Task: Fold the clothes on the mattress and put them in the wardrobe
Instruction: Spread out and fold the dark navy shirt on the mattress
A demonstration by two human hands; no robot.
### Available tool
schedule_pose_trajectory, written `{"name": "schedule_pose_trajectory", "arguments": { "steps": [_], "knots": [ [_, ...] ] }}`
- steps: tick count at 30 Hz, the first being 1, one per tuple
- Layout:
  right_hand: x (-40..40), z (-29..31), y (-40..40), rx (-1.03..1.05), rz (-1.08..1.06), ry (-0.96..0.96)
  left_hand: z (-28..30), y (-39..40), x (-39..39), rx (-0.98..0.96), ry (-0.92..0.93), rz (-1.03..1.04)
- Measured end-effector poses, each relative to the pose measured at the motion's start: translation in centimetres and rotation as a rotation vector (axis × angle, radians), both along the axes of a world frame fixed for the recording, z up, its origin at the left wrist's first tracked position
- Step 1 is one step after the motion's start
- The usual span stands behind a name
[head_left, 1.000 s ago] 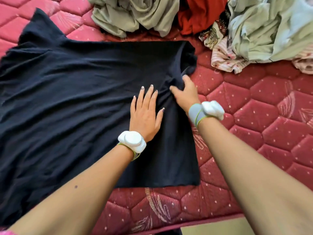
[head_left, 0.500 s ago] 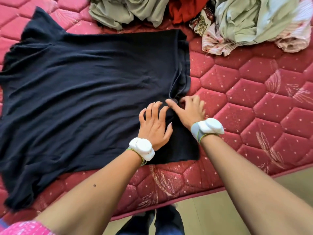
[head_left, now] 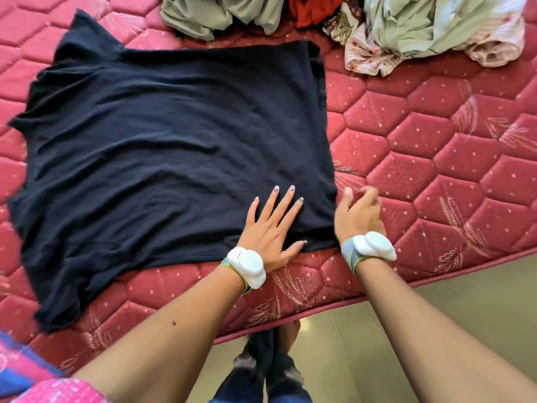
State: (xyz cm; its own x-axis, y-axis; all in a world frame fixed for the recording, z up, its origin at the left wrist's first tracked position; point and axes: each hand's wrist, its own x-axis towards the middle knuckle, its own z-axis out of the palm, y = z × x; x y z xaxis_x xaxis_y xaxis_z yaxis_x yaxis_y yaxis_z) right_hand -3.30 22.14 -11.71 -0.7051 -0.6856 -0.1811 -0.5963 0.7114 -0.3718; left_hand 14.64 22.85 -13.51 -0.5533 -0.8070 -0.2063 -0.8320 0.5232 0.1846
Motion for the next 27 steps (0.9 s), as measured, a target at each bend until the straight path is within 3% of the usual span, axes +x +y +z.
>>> {"name": "schedule_pose_trajectory", "arguments": {
  "steps": [5,11,13,18,20,22,27],
  "knots": [
    [2.8,-0.4,2.5,0.085,0.331,0.147,0.3,2.0,2.0,-0.021,0.043,0.026],
    [3.0,0.4,3.9,0.029,0.186,-0.206,0.8,3.8,7.1,-0.152,-0.052,0.150],
    [1.7,1.2,4.0,-0.010,0.132,-0.123,0.8,3.8,8.4,-0.151,-0.065,0.099],
    [1.0,1.6,6.5,0.156,0.174,0.154,2.3,5.1,9.2,0.076,0.176,-0.010],
    [3.0,1.4,6.6,0.004,0.342,0.331,3.0,5.6,9.8,0.072,0.202,0.077],
    [6.3,1.3,6.1,-0.114,0.633,0.380,3.4,5.8,11.4,0.007,0.166,0.197],
    [17.9,0.3,5.4,-0.192,1.289,0.080,3.0,6.7,19.8,-0.114,-0.084,0.434]
  ]
}}
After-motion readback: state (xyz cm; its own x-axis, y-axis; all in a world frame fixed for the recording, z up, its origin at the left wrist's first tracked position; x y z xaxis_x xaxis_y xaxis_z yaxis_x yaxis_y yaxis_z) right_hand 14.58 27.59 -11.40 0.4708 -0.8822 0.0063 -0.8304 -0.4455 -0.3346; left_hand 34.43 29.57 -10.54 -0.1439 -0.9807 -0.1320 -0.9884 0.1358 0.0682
